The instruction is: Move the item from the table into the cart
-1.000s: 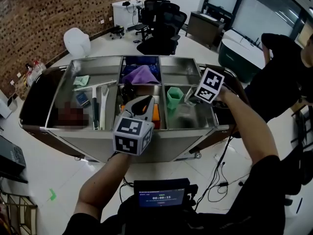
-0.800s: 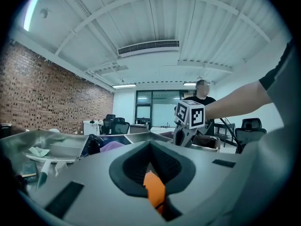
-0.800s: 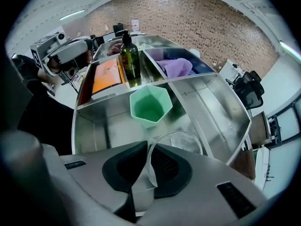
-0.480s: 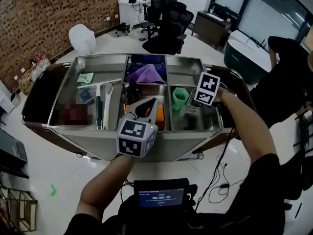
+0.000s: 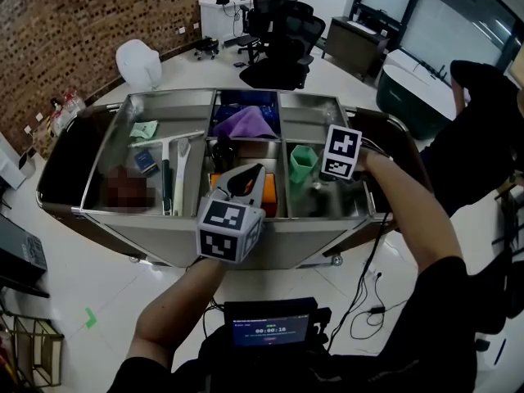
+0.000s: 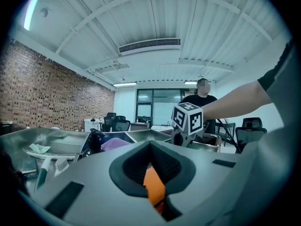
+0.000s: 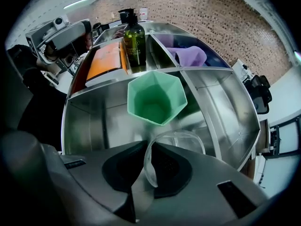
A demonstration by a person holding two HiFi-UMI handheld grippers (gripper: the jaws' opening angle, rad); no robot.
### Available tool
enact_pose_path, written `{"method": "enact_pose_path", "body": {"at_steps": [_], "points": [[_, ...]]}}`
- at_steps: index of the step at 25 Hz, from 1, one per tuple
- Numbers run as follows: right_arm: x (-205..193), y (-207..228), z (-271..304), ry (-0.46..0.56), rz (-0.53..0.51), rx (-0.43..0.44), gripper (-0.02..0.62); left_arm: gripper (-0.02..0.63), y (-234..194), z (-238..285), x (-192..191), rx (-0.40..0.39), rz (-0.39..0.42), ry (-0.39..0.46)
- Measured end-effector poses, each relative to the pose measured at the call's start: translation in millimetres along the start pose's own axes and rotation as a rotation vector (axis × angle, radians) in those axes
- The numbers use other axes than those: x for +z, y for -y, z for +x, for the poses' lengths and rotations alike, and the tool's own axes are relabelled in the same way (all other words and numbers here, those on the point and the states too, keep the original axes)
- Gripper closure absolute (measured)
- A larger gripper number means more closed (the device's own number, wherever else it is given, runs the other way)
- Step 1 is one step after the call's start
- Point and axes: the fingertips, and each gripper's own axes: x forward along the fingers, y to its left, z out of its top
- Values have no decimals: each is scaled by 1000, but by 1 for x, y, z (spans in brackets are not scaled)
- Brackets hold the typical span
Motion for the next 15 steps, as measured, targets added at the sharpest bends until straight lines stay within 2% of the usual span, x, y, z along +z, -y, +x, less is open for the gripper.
{"method": "enact_pose_path", "body": {"at_steps": [4, 5, 6, 9, 11, 13, 15], "points": [[1, 0, -2, -1, -7, -9, 569, 606, 0, 0, 1, 0, 3, 2], [1, -1, -2, 5, -4, -7, 551, 606, 1, -1, 1, -1, 4, 1], [2, -2, -2, 11, 0, -5, 499, 606, 1, -1, 1, -2, 3, 1], [1, -2, -7, 30, 8, -18, 492, 606, 4, -2, -1, -3, 1, 1], [3, -1, -16, 69, 15, -41, 492, 606, 6, -4, 1, -5, -2, 4], [5, -3, -29, 125, 35, -55, 449, 606, 8, -8, 4, -9, -4, 12], [9, -10, -42, 188, 54, -72, 450, 606, 8, -11, 7, -8, 13, 24]]}}
